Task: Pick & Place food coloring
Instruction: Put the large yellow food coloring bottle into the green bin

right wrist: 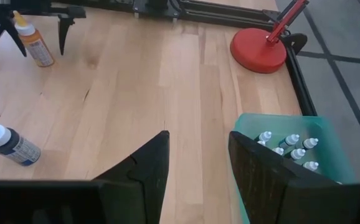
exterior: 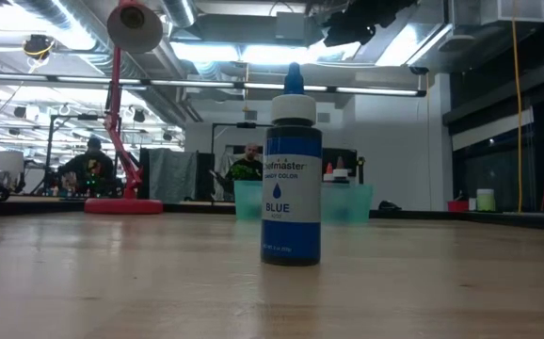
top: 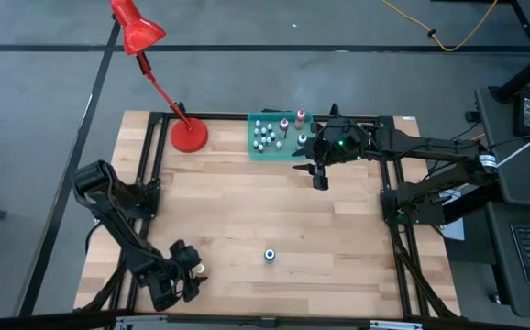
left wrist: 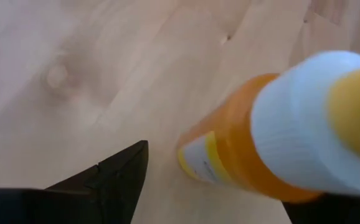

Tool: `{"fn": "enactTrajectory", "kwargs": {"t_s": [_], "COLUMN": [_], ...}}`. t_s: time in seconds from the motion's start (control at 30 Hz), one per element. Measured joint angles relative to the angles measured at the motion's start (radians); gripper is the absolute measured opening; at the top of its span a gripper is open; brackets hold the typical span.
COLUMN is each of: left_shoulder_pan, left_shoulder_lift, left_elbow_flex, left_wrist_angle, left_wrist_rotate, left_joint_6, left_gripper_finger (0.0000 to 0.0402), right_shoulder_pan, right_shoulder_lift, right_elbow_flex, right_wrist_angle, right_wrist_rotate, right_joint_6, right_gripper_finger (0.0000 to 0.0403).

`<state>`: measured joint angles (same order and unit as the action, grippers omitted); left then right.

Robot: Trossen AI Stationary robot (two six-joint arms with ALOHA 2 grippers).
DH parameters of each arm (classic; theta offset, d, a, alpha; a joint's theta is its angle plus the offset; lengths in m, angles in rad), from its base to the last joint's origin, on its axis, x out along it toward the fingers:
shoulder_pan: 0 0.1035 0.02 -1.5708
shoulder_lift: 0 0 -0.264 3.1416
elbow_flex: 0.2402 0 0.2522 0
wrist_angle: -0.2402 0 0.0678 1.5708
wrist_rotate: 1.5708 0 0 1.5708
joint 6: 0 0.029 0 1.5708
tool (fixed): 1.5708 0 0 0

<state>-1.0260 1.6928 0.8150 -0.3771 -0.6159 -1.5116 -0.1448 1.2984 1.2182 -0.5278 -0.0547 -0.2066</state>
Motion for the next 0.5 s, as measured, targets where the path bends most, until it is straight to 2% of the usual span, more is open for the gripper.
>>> {"fn": "enactTrajectory", "kwargs": {"t_s": [0.17, 0.4, 0.43, 0.5], "left_shoulder_pan": [0.010, 0.016, 0.017, 0.029], "left_shoulder_lift": [0.012, 0.004, -0.005, -0.036], "left_elbow_flex": [0.000, 0.004, 0.007, 0.015], "left_wrist_angle": [0.000, 0.013, 0.009, 0.005], "left_wrist_rotate": [-0.020, -0.031, -0.036, -0.044], "left_joint_6": [0.004, 0.008, 0.016, 0.042], "left_gripper_finger": [0.0252, 0.0112, 0.0099, 0.0097], "right_shoulder_pan": [0.000, 0.000, 0.000, 0.000], "right_shoulder_lift": [0.000, 0.000, 0.000, 0.000], "right_elbow_flex": [0.000, 0.000, 0.000, 0.000], "right_wrist_angle": [0.000, -0.001, 0.000, 0.000], "right_wrist_rotate": [0.000, 0.000, 0.000, 0.000], "right_joint_6": [0.020, 0.019, 0.019, 0.022], "right_gripper_finger": [0.0167, 0.0167, 0.0167, 0.0167]}}
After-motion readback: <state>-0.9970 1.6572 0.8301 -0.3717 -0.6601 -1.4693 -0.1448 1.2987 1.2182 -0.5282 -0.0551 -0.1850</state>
